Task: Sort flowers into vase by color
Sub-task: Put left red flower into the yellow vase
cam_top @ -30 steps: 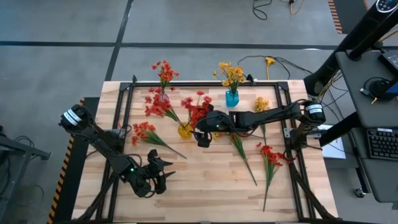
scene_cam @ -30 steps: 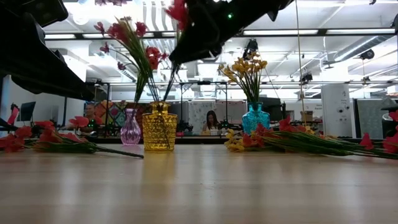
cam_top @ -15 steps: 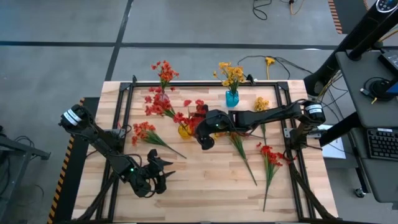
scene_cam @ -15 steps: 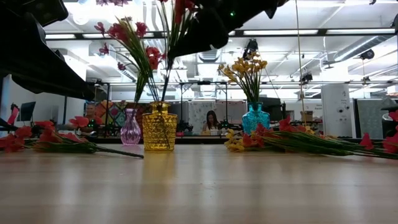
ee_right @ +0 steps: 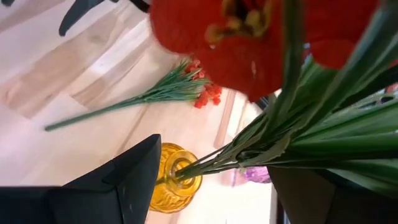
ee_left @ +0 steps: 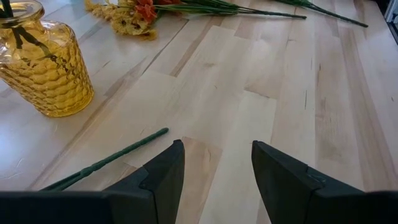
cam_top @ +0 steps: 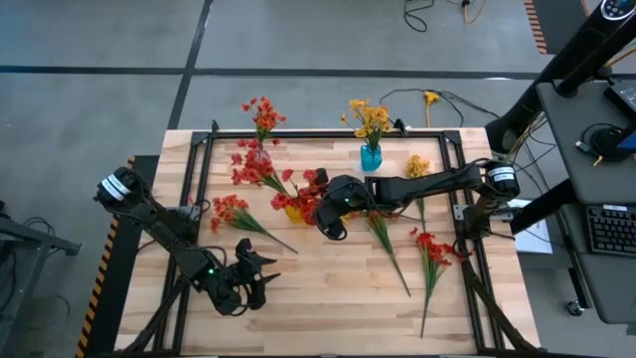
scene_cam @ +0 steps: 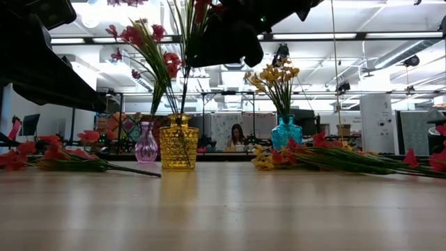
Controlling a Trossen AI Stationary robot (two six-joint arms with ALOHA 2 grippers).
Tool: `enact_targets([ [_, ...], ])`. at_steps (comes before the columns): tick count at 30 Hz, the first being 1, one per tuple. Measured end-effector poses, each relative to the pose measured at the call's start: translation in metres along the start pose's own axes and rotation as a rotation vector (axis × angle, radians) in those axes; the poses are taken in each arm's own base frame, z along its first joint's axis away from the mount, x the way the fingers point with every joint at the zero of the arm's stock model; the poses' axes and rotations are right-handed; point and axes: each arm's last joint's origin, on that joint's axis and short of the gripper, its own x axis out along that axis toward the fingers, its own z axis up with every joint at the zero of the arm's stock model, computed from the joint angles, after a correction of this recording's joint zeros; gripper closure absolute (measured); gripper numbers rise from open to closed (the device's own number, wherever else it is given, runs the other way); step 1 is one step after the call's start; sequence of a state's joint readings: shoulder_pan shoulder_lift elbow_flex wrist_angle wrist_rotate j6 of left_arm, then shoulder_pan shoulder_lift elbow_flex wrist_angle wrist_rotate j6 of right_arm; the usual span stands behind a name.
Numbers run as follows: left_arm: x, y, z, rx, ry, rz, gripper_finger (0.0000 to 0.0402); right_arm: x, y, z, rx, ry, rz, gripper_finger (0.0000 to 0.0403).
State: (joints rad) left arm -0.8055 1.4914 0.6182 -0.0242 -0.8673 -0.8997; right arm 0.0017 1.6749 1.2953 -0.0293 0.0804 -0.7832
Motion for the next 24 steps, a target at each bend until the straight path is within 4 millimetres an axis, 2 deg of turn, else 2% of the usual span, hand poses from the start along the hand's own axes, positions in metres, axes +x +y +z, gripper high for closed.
enact_targets([
  [5, -0.0001, 0.0, 0.0, 0.0, -0.003, 0.002, 0.0232, 0.0036, 0.0025, -0.0023, -0.039, 0.009, 0.012, 0.0129],
  [24, -0.0001, 0.0, 0.0001, -0.005, -0.004, 0.003, 0.0232, 0.0047, 0.0034, -0.0042, 0.038, 0.024, 0.021, 0.0129],
])
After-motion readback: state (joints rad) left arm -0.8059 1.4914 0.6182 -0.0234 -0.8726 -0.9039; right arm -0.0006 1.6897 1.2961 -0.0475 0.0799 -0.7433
